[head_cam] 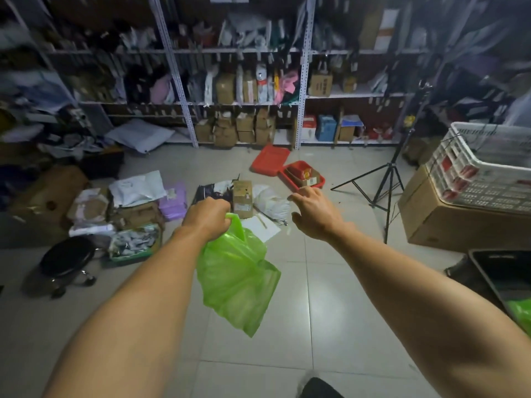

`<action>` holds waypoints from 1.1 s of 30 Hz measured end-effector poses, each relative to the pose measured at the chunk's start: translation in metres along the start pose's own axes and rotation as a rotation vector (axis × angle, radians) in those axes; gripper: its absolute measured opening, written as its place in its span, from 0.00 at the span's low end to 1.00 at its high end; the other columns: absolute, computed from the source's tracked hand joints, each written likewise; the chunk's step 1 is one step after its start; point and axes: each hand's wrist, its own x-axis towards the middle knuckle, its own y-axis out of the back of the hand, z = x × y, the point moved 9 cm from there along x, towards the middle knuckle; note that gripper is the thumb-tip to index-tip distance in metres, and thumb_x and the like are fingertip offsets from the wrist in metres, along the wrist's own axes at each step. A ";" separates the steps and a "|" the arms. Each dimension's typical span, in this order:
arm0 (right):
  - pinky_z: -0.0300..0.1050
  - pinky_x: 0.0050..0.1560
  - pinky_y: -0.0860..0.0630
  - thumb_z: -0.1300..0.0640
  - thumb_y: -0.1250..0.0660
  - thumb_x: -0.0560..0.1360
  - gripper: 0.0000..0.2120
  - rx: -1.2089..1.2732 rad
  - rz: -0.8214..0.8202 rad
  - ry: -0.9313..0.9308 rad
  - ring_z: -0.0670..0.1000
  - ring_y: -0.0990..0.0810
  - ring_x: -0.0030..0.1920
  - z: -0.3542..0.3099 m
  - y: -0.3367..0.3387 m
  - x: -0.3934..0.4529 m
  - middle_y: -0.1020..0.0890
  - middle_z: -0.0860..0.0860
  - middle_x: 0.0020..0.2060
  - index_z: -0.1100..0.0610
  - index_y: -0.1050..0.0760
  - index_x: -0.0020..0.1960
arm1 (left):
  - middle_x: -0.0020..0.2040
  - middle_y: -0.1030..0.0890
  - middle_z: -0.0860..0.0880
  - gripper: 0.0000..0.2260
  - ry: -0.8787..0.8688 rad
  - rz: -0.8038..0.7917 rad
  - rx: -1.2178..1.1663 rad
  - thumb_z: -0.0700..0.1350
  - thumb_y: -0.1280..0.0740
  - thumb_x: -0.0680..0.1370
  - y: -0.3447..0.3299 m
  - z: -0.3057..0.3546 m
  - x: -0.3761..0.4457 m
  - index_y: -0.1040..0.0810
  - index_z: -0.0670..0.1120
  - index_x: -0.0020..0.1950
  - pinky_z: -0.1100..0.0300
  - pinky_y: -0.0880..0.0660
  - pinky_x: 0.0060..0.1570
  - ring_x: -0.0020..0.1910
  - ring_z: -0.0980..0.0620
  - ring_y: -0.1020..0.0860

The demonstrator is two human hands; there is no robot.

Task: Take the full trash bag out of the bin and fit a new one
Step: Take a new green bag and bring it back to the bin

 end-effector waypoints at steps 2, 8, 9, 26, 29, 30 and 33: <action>0.52 0.58 0.26 0.53 0.36 0.75 0.21 0.002 -0.012 0.006 0.59 0.31 0.65 -0.006 -0.011 0.028 0.28 0.57 0.65 0.54 0.30 0.68 | 0.53 0.19 0.41 0.08 0.017 -0.028 0.003 0.48 0.35 0.75 -0.009 -0.018 0.019 0.21 0.48 0.50 0.51 0.25 0.46 0.53 0.39 0.21; 0.55 0.61 0.27 0.53 0.36 0.77 0.23 0.060 -0.046 0.019 0.59 0.32 0.67 -0.013 -0.044 0.133 0.29 0.57 0.67 0.54 0.32 0.71 | 0.54 0.19 0.41 0.09 0.072 -0.059 0.025 0.48 0.36 0.74 -0.023 -0.073 0.092 0.21 0.49 0.52 0.50 0.24 0.48 0.54 0.38 0.21; 0.56 0.63 0.27 0.53 0.37 0.76 0.24 0.073 -0.056 0.023 0.59 0.32 0.67 -0.014 -0.050 0.150 0.29 0.58 0.68 0.53 0.34 0.72 | 0.54 0.19 0.41 0.10 0.081 -0.068 0.031 0.49 0.36 0.74 -0.025 -0.081 0.105 0.21 0.49 0.52 0.51 0.25 0.47 0.54 0.38 0.21; 0.56 0.66 0.30 0.52 0.37 0.76 0.29 0.085 -0.217 0.065 0.61 0.34 0.70 -0.055 -0.131 0.379 0.33 0.58 0.71 0.51 0.39 0.75 | 0.51 0.18 0.41 0.07 0.183 -0.131 -0.041 0.48 0.35 0.75 -0.061 -0.229 0.287 0.21 0.47 0.49 0.54 0.28 0.42 0.50 0.39 0.20; 0.56 0.67 0.31 0.52 0.37 0.76 0.29 0.089 -0.238 0.029 0.61 0.36 0.71 -0.067 -0.144 0.418 0.34 0.58 0.72 0.51 0.39 0.76 | 0.49 0.18 0.42 0.07 0.169 -0.132 -0.060 0.48 0.36 0.75 -0.066 -0.258 0.321 0.21 0.48 0.49 0.52 0.23 0.44 0.48 0.40 0.20; 0.55 0.67 0.31 0.52 0.37 0.76 0.29 0.094 -0.243 0.019 0.61 0.36 0.71 -0.073 -0.147 0.432 0.34 0.58 0.72 0.51 0.40 0.76 | 0.48 0.18 0.42 0.07 0.161 -0.132 -0.066 0.48 0.36 0.75 -0.067 -0.267 0.334 0.20 0.48 0.49 0.52 0.23 0.44 0.46 0.40 0.21; 0.53 0.67 0.32 0.53 0.37 0.75 0.28 0.115 -0.243 -0.008 0.61 0.35 0.70 -0.092 -0.154 0.473 0.32 0.58 0.71 0.51 0.38 0.75 | 0.49 0.18 0.42 0.08 0.144 -0.139 -0.098 0.47 0.36 0.75 -0.067 -0.291 0.372 0.20 0.47 0.50 0.54 0.27 0.41 0.45 0.40 0.22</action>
